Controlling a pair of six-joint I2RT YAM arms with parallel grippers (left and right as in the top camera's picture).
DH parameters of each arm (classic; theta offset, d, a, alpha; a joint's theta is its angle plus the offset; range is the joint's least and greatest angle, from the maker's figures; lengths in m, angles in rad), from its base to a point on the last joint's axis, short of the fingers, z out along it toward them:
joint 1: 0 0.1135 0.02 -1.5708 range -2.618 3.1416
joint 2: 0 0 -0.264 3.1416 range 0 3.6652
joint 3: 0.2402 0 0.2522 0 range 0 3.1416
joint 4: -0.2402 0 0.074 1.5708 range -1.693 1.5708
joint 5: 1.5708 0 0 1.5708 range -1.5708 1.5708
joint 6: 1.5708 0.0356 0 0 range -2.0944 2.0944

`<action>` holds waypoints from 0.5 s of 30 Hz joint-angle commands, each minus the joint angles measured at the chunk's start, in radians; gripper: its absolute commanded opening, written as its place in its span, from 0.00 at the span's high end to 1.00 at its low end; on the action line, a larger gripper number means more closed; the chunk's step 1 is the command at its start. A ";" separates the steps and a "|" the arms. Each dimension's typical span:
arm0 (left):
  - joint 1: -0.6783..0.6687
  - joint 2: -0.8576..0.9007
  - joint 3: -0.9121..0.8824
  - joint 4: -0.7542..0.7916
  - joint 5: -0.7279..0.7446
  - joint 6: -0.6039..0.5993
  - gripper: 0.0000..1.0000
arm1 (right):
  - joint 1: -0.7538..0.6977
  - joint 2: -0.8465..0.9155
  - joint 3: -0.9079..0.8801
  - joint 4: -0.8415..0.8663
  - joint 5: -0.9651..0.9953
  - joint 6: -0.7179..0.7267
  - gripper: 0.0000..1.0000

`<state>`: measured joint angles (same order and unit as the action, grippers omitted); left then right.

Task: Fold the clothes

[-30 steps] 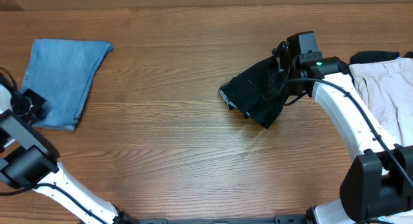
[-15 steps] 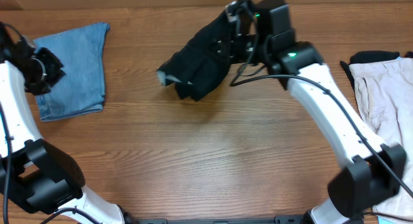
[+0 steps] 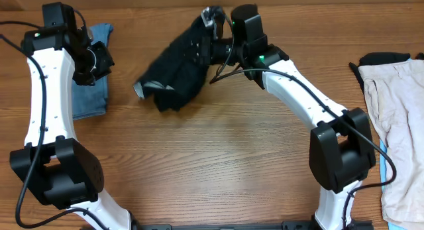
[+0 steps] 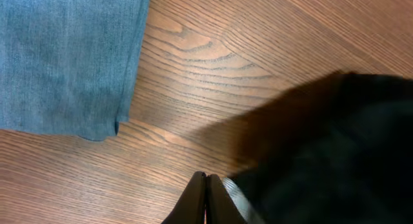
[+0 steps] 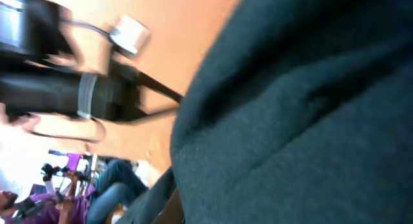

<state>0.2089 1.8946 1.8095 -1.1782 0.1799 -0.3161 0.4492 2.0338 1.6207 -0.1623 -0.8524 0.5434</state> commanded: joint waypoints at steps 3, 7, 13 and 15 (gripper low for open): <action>-0.006 0.002 0.005 0.007 -0.030 -0.014 0.96 | -0.069 0.043 0.022 -0.358 0.019 -0.212 0.96; -0.007 0.002 0.005 0.009 -0.031 -0.014 0.96 | -0.146 0.043 0.022 -0.601 0.101 -0.265 0.96; -0.014 0.002 0.005 0.008 -0.023 -0.022 0.96 | -0.208 0.043 0.022 -0.869 0.452 -0.343 0.96; -0.037 0.002 0.005 0.012 -0.023 -0.022 0.96 | -0.209 0.043 0.022 -0.920 0.587 -0.343 0.96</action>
<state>0.2012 1.8954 1.8095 -1.1740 0.1600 -0.3206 0.2470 2.0937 1.6314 -1.0462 -0.4908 0.2199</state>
